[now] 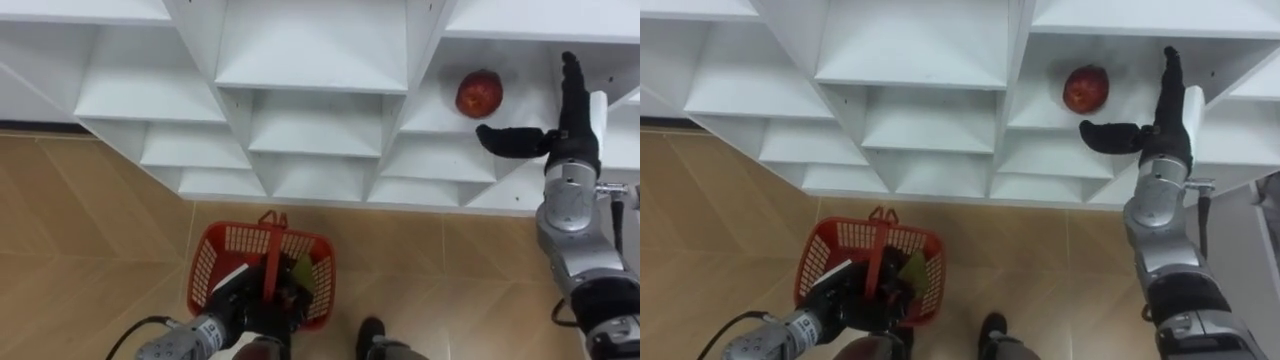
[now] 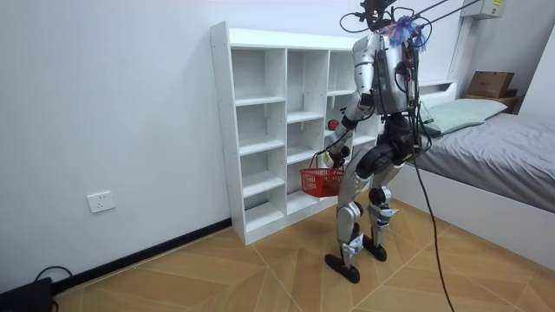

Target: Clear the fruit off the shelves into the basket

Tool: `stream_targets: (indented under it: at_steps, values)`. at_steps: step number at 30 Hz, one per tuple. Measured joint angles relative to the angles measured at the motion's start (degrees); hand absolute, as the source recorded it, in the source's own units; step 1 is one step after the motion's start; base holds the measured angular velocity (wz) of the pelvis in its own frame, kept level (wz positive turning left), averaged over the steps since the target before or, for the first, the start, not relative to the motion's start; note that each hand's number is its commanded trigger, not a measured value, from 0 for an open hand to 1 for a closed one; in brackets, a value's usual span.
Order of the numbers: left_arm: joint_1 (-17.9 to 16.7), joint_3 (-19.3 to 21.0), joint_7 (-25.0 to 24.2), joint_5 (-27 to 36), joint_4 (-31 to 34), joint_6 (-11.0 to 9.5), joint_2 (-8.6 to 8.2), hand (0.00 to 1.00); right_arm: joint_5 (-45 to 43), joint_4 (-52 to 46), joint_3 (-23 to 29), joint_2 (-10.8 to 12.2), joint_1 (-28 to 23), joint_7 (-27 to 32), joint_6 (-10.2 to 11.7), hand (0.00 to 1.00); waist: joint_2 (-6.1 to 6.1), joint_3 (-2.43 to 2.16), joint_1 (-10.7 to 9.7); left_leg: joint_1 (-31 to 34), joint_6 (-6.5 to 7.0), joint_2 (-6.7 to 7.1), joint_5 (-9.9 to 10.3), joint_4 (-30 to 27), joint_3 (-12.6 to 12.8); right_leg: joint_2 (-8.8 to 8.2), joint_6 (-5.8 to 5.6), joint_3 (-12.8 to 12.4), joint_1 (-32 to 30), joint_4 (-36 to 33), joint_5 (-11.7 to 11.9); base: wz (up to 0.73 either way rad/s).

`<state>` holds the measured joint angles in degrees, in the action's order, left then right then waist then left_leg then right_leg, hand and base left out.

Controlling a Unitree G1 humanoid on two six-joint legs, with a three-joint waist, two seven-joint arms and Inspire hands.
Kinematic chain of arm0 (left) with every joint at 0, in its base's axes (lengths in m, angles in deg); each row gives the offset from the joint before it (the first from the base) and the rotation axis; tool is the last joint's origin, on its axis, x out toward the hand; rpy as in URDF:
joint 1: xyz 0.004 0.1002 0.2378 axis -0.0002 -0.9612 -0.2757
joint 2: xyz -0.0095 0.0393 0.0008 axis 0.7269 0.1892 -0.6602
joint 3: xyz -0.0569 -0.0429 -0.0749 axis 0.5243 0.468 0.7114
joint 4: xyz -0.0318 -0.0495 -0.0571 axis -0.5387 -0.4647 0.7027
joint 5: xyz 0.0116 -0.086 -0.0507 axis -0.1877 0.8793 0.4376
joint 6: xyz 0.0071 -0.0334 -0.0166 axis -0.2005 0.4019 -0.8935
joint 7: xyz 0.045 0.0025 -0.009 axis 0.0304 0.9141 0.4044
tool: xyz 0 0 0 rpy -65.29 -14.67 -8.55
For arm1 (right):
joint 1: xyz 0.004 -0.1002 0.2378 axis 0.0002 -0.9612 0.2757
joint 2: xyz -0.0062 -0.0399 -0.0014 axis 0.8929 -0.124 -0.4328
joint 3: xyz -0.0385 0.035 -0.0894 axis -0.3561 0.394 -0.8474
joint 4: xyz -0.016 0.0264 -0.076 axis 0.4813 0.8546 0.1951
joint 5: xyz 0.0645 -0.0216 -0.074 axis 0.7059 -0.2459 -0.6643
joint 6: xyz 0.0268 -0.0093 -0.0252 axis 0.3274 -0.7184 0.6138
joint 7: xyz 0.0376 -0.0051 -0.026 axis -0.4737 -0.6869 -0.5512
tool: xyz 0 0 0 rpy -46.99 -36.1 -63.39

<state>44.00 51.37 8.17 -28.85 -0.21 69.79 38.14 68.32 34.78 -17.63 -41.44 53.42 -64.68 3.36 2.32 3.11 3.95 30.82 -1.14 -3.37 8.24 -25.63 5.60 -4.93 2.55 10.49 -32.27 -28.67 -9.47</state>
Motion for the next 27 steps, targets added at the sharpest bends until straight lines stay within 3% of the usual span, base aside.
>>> stream_targets:
  at_steps: [6, 27]
  values:
    - [0.6, 0.0, 0.0, 0.0, 0.0, 1.1, 0.00, 1.00, -0.8, -2.4, 0.0, 0.1, 0.3, 0.0, 0.0, 0.00, -0.01, -0.02, 0.0, 0.0, 0.00, -0.02, 0.0, 0.0, 0.1, -0.03, 0.01, 0.3, 0.0, 0.0, 0.0, 0.00]
    - [0.3, -0.3, 0.0, 0.0, 0.0, 1.3, -0.33, 1.00, -0.7, -2.9, -2.2, 0.1, 1.1, 0.8, 0.0, 0.00, 0.16, -0.14, 1.0, -0.1, -0.01, -0.29, 0.0, -0.1, 0.5, -0.14, 0.28, 0.4, 0.1, 0.0, 0.2, -0.01]
